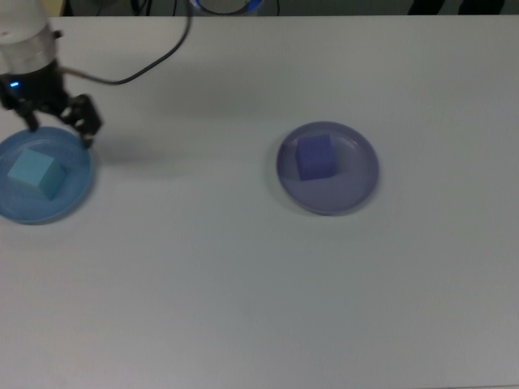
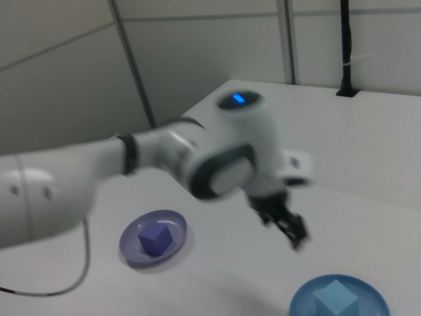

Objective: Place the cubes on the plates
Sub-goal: 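Carry the cyan cube onto the light blue plate and release it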

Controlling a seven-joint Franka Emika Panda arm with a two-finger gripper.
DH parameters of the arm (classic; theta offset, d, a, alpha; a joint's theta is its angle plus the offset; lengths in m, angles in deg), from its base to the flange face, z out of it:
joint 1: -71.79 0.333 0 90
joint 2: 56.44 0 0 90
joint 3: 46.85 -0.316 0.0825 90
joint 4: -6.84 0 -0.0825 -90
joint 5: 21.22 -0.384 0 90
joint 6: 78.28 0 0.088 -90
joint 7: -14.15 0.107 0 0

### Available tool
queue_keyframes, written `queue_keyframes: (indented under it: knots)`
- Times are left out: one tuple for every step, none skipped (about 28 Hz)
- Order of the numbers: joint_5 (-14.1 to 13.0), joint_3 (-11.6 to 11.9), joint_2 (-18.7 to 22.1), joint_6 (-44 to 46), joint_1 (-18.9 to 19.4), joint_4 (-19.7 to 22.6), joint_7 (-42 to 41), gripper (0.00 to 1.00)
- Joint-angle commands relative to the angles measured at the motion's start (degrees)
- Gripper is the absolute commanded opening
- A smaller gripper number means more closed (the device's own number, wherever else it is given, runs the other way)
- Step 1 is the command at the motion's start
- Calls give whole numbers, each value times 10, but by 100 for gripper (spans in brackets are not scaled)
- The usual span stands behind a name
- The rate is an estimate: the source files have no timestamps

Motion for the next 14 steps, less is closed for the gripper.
queue_keyframes:
  knots:
    - [1, -29, 56, 70, 72, 17, 77, 100]
    - [5, -36, 66, 87, 92, 17, 102, 100]
    - [8, -36, 74, 98, 99, 16, 106, 100]
    - [10, -37, 85, 111, 104, 16, 106, 100]
    - [14, -37, 96, 124, 108, 16, 103, 100]
    - [17, -37, 106, 136, 110, 16, 96, 100]
    - [25, -38, 123, 157, 117, 17, 77, 100]
    - [30, -40, 128, 165, 122, 17, 66, 100]
    - [37, -41, 131, 173, 127, 17, 62, 100]
    - [43, -42, 133, 179, 131, 17, 61, 100]
    - [48, -43, 135, 183, 132, 17, 61, 100]
    - [50, -43, 135, 186, 132, 17, 61, 100]
    - [50, -43, 135, 186, 132, 17, 62, 100]
    - [50, -43, 135, 186, 132, 17, 62, 100]
